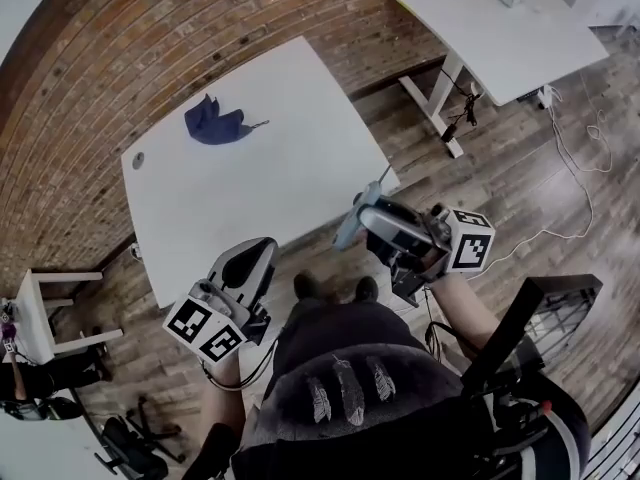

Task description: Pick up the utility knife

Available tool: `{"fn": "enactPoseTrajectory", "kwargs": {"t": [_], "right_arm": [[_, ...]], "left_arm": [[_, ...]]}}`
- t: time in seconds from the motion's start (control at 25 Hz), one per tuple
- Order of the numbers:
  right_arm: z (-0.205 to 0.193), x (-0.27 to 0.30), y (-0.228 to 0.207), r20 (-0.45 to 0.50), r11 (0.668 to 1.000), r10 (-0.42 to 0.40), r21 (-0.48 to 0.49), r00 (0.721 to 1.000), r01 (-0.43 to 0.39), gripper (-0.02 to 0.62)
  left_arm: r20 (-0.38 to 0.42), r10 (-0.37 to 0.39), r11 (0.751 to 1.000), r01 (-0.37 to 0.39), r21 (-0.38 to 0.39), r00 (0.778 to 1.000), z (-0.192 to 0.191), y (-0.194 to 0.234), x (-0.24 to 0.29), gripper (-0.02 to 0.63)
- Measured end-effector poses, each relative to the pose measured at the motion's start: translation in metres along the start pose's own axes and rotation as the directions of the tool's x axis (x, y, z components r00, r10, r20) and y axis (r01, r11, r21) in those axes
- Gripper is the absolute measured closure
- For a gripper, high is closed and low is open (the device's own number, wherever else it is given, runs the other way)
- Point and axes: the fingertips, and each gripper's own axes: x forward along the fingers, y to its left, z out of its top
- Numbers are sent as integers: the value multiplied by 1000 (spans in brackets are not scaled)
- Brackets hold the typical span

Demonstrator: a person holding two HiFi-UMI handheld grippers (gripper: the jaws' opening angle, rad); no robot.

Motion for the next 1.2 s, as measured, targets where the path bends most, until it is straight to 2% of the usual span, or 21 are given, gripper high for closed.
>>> {"fn": "enactPoseTrajectory", "kwargs": {"t": [0.16,0.32,0.68,1.2], "right_arm": [[6,-3,-8,13,1000,-6,11,1000,6,463],[15,-7,-8,34,1000,-26,-1,999,26,463],[29,8,-11,35,994,-80,-75,996,83,463],[19,98,-43,-11,985,-139,-100,990,138,466]], "left_arm": [[-59,-19,998,23,60,998,-9,-7,14,607],[-82,-61,995,66,68,995,-15,-10,29,607],[-28,-131,991,132,34,991,0,15,40,607],[60,-146,989,148,-17,987,25,104,11,607]]}}
